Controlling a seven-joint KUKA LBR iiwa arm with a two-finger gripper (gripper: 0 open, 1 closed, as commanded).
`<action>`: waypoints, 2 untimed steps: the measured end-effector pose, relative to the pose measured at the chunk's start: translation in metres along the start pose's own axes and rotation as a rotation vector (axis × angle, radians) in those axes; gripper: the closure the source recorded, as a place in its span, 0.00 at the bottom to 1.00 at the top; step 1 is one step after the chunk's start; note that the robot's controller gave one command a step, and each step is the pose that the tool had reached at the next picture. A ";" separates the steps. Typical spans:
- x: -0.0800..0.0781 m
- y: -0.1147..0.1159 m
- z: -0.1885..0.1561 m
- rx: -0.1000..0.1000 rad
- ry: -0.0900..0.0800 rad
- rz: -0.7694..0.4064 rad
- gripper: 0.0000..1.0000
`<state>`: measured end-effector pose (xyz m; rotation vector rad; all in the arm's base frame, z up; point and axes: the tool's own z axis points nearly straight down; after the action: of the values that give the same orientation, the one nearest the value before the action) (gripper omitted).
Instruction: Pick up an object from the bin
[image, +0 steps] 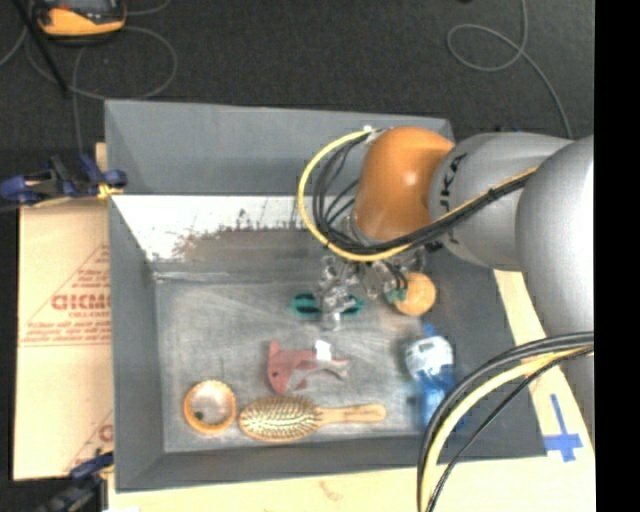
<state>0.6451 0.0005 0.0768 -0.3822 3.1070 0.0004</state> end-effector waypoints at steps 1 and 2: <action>0.005 -0.006 -0.142 0.001 0.004 -0.082 1.00; 0.005 -0.005 -0.141 -0.001 0.006 -0.081 0.00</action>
Offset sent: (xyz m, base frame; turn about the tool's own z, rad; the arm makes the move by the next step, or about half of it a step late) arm 0.0000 0.0000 0.0000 0.0000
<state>0.6396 -0.0062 0.2173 -0.5085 3.0950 -0.0003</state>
